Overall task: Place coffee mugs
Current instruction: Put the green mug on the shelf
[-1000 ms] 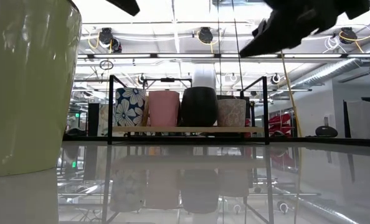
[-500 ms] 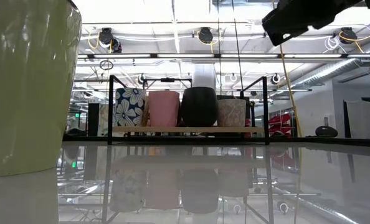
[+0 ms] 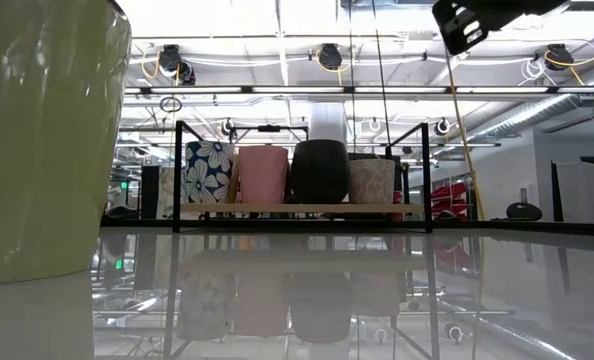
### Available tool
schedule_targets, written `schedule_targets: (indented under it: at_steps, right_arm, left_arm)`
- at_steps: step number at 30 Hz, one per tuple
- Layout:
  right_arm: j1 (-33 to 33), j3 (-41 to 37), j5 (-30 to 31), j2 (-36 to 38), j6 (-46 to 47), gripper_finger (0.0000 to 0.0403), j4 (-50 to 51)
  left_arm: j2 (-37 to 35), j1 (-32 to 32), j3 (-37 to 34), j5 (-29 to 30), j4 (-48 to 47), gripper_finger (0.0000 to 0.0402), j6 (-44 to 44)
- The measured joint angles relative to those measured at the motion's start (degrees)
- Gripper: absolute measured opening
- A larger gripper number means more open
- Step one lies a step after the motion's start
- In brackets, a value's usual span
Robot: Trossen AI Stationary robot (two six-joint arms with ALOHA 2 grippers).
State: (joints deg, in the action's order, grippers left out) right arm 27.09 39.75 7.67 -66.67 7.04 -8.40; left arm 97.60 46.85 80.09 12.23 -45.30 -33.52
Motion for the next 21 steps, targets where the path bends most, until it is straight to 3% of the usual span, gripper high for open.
schedule_targets:
  at_steps: [6, 21]
  right_arm:
    - [1.6, 0.0, 3.1, 0.0, 1.3, 0.0, 0.0]
    - [2.6, 0.0, 3.2, 0.0, 1.3, 0.0, -0.3]
  left_arm:
    - [0.0, 0.2, 0.0, 0.0, 0.0, 0.0273, 0.4]
    - [1.5, -0.5, 0.0, 1.0, -1.5, 0.0273, 6.5]
